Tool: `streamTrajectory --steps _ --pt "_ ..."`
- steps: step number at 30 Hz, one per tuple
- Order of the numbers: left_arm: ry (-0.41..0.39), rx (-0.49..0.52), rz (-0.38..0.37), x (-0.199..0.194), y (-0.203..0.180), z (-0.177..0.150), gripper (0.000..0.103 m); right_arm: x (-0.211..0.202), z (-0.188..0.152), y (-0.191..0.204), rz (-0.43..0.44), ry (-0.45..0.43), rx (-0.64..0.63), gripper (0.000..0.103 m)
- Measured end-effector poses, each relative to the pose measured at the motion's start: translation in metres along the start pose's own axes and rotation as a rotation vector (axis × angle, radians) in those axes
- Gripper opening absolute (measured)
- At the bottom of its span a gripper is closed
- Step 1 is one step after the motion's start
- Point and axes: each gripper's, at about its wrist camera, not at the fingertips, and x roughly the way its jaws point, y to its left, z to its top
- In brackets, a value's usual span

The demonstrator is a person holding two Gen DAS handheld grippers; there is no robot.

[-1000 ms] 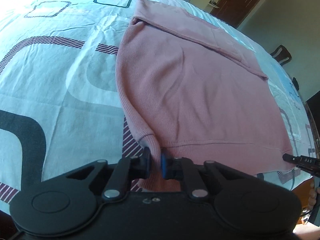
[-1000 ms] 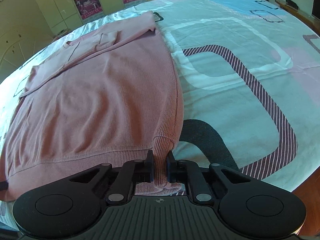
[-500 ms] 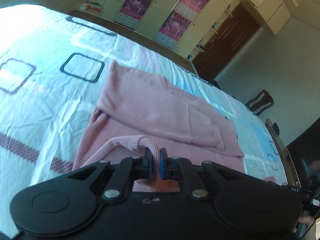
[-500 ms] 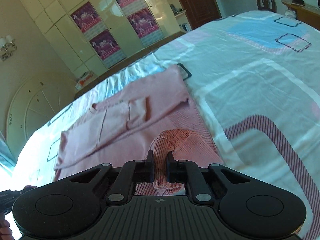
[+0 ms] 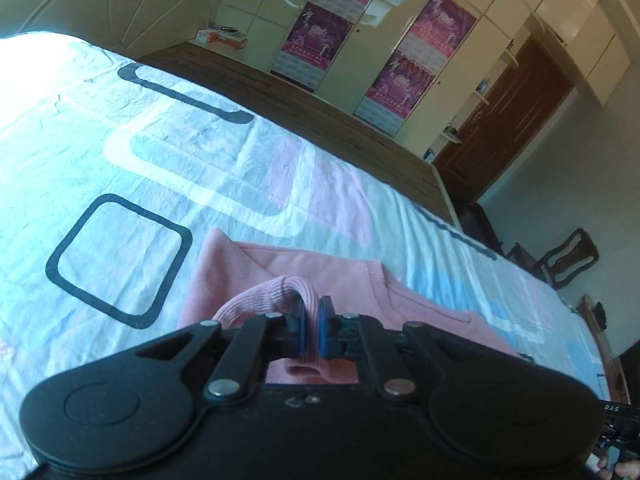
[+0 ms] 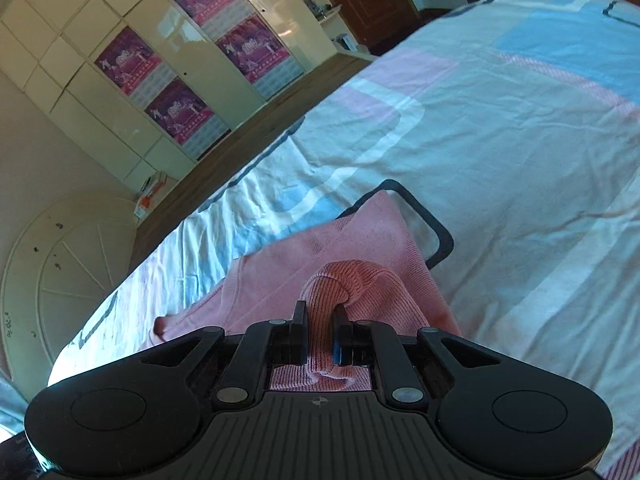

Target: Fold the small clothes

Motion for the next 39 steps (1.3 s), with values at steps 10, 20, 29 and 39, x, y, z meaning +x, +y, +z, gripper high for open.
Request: streamTrajectory --steps 10,20,29,39 --pt "0.031 0.001 0.004 0.012 0.03 0.005 0.085 0.021 0.024 -0.008 -0.042 -0.03 -0.128 0.054" --pt "0.09 0.284 0.02 0.04 0.004 0.0 0.078 0.049 0.019 0.007 0.023 0.03 -0.351 0.055" --pt "0.162 0.334 0.027 0.077 0.001 -0.007 0.055 0.078 0.018 0.01 0.018 0.117 -0.528 0.054" --pt "0.204 0.344 -0.041 0.078 0.005 -0.002 0.044 0.077 0.025 0.012 0.124 0.148 -0.611 0.069"
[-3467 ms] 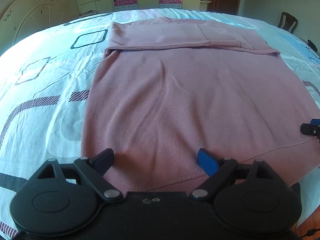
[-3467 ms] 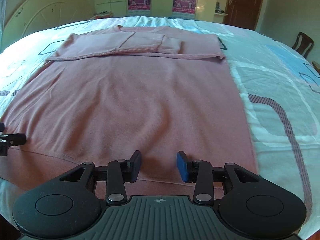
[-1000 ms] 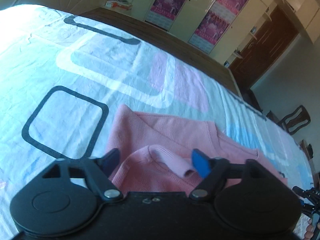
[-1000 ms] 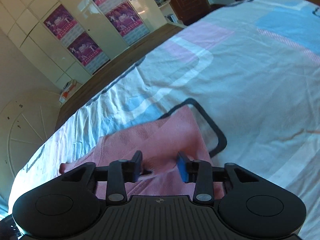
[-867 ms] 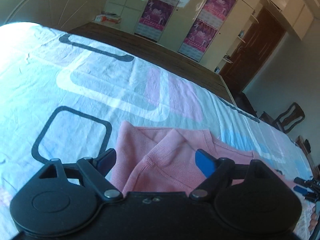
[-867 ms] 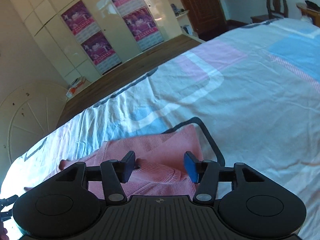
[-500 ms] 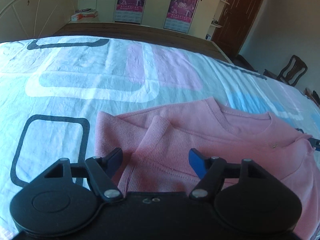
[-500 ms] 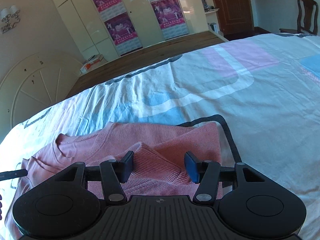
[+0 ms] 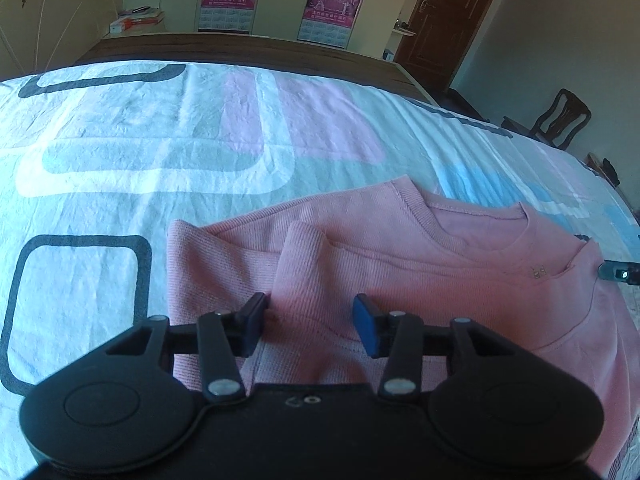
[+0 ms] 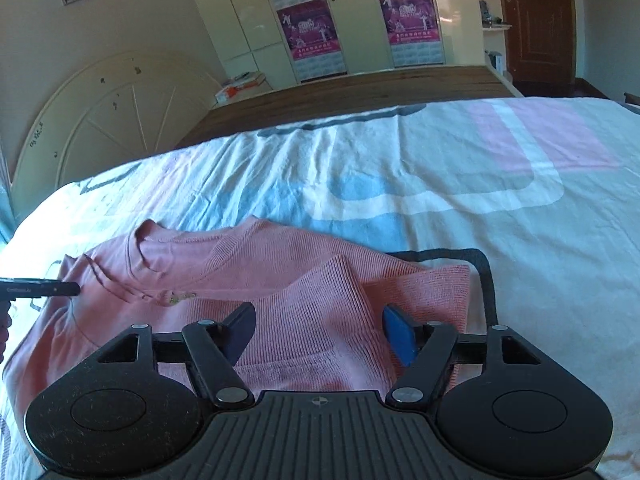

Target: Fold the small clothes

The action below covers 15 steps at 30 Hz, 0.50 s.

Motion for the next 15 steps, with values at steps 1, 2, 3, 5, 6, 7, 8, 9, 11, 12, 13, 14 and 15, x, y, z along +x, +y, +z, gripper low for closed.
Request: streamTrajectory --steps 1,2,3,5,6,7,8,9,11,12,13,14,15 --pt "0.002 -0.009 -0.021 0.001 0.0 0.001 0.045 0.004 -0.001 0.0 0.012 0.017 -0.011 0.07" --pt "0.005 -0.012 -0.038 0.001 0.0 0.001 0.045 0.007 -0.002 0.001 0.014 0.025 -0.02 0.069" --pt "0.005 -0.009 -0.05 0.001 -0.001 0.001 0.042 0.009 -0.003 0.003 -0.002 0.027 -0.031 0.064" --pt "0.0 0.001 -0.064 0.001 -0.003 0.0 0.022 0.013 -0.004 0.005 -0.014 0.027 -0.048 0.032" --pt "-0.007 0.0 -0.071 0.001 -0.004 0.0 0.017 0.015 -0.003 0.006 -0.025 0.036 -0.052 0.012" --pt "-0.02 0.005 -0.065 0.0 -0.007 0.0 0.016 0.015 -0.003 0.007 -0.033 0.036 -0.06 0.011" --pt "-0.036 0.018 -0.058 -0.002 -0.01 -0.001 0.015 0.015 -0.002 0.01 -0.041 0.034 -0.071 0.01" --pt "-0.057 0.033 -0.044 -0.004 -0.013 -0.002 0.015 0.013 -0.002 0.014 -0.051 0.033 -0.091 0.01" --pt "-0.136 0.034 -0.016 -0.017 -0.02 -0.002 0.014 0.006 -0.003 0.022 -0.065 0.006 -0.118 0.009" --pt "-0.173 0.018 -0.013 -0.023 -0.021 -0.001 0.014 0.001 -0.001 0.024 -0.066 -0.023 -0.115 0.009" --pt "-0.221 -0.009 -0.011 -0.033 -0.021 0.0 0.014 -0.007 0.001 0.025 -0.068 -0.06 -0.101 0.009" --pt "-0.252 -0.025 -0.003 -0.039 -0.02 0.002 0.014 -0.016 0.005 0.022 -0.071 -0.11 -0.061 0.009" --pt "-0.283 -0.036 0.015 -0.043 -0.019 0.003 0.014 -0.021 0.009 0.017 -0.075 -0.142 -0.019 0.009"
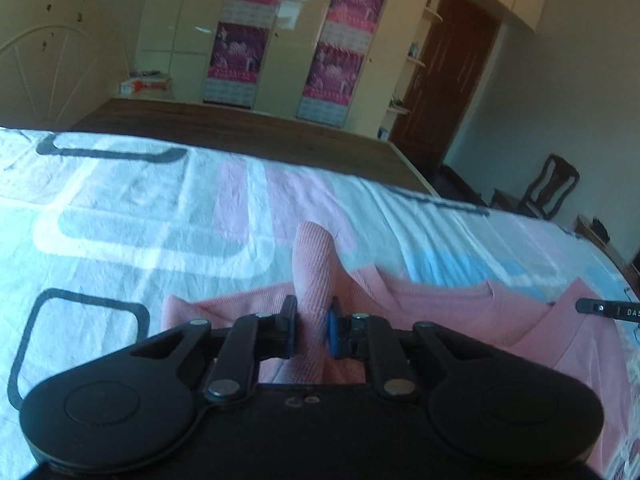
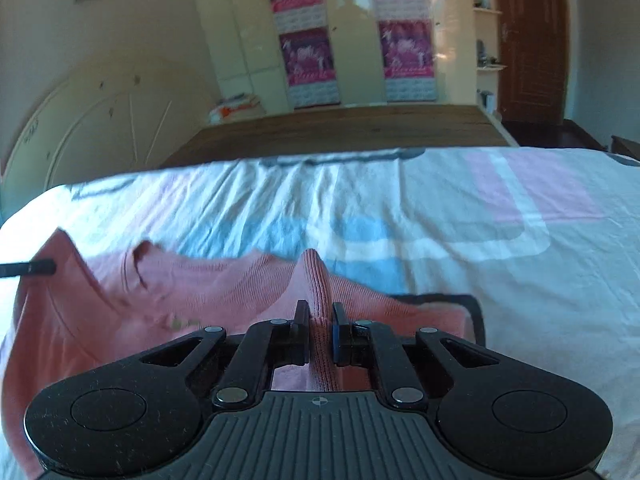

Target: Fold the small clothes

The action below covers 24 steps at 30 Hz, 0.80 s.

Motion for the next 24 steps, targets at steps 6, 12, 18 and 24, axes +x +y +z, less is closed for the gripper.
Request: streamTrajectory --steps 6,12,18,24 --pt "0.046 -0.103 0.112 0.03 0.017 -0.002 0.014 0.026 0.01 -0.007 -0.123 -0.017 0.103 0.009" --pt "0.11 -0.037 0.152 0.043 0.017 -0.019 0.02 0.052 -0.005 -0.015 -0.208 0.043 0.122 0.009" --pt "0.15 -0.008 0.158 0.02 0.023 -0.026 0.075 0.037 -0.011 -0.014 -0.196 0.036 0.145 0.017" --pt "0.201 -0.002 0.128 -0.004 0.034 -0.046 0.053 0.013 -0.031 -0.013 -0.182 0.069 0.145 0.02"
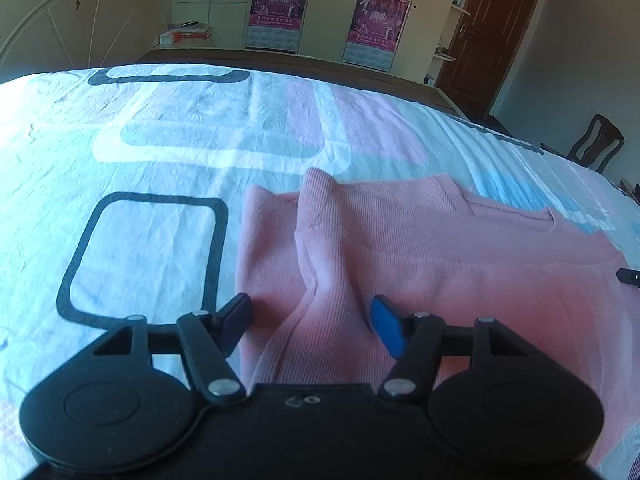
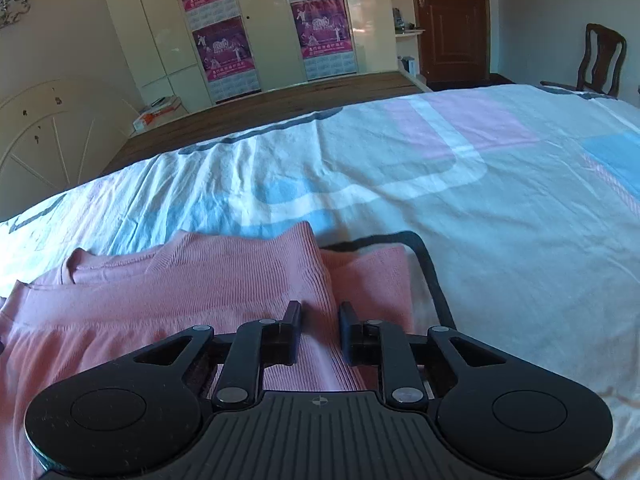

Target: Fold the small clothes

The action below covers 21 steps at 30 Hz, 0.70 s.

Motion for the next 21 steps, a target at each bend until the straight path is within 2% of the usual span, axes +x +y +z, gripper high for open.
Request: streamTrajectory --steps 1,2,4,5,7,8,9,11,12,14,16,18,19,21 --pt "-0.001 0.002 0.01 -0.003 0.001 -0.002 0.041 -0.001 -0.005 -0.001 -0.004 0.007 0.0 0.02" --pt "-0.002 -0.002 0.016 -0.005 0.002 -0.004 0.036 -0.003 -0.01 0.0 -0.01 0.005 -0.009 0.02" --pt "0.002 -0.013 0.018 -0.01 0.004 -0.006 0.012 -0.007 -0.016 0.007 -0.039 -0.009 -0.047 0.02" --pt "-0.007 -0.011 0.031 -0.013 0.002 -0.007 0.01 -0.007 -0.017 0.01 -0.056 -0.013 -0.062 0.02" --pt "-0.058 0.014 0.116 -0.023 -0.003 -0.014 0.011 -0.006 -0.019 0.014 -0.116 -0.023 -0.083 0.02" --pt "-0.067 0.022 0.162 -0.024 -0.003 -0.018 0.016 -0.005 -0.02 0.012 -0.133 -0.022 -0.076 0.02" --pt "-0.055 0.01 0.171 -0.024 -0.002 -0.021 0.022 -0.006 -0.02 0.011 -0.134 -0.022 -0.057 0.02" --pt "-0.044 -0.031 0.149 -0.031 0.0 -0.023 0.022 -0.016 -0.02 0.01 -0.129 -0.026 -0.037 0.02" --pt "-0.066 -0.034 0.136 -0.038 -0.003 -0.023 0.019 -0.023 -0.02 0.013 -0.114 -0.044 -0.036 0.02" --pt "-0.118 -0.02 0.106 -0.051 -0.012 -0.022 0.022 -0.037 -0.02 0.022 -0.079 -0.081 -0.059 0.02" --pt "-0.129 0.013 0.069 -0.053 -0.025 -0.016 0.024 -0.042 -0.021 0.035 -0.038 -0.08 -0.087 0.021" --pt "-0.12 0.034 0.029 -0.044 -0.037 -0.01 0.025 -0.038 -0.023 0.047 0.001 -0.056 -0.104 0.022" --pt "-0.1 0.047 0.019 -0.036 -0.043 -0.008 0.029 -0.033 -0.024 0.053 0.014 -0.041 -0.106 0.022" --pt "-0.045 0.049 0.04 -0.014 -0.043 -0.008 0.03 -0.026 -0.028 0.058 0.019 -0.019 -0.108 0.023"
